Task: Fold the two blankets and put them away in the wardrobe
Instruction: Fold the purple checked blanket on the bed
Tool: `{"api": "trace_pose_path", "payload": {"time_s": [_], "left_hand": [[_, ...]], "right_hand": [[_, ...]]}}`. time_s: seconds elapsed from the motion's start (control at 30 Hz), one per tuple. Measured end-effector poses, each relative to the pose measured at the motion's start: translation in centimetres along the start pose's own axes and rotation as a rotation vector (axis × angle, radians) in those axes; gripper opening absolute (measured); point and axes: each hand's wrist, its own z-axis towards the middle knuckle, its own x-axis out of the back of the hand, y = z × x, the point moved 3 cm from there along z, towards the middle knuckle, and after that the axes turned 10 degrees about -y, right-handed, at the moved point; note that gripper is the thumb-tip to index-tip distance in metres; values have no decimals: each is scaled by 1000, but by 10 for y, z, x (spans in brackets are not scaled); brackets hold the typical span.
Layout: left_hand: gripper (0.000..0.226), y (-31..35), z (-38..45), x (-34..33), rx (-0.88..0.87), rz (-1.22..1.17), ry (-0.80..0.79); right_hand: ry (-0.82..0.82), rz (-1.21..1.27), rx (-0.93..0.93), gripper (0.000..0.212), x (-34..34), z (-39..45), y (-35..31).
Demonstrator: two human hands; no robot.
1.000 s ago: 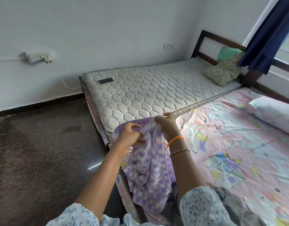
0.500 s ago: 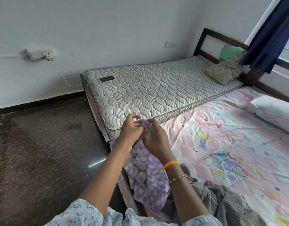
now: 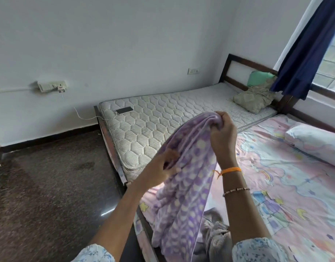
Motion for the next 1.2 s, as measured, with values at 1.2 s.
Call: {"api": "trace_pose_path", "payload": {"time_s": [1.2], "left_hand": [[25, 159, 45, 231, -376, -141, 567]], "right_hand": [[-301, 726, 192, 36, 127, 119, -68]]}}
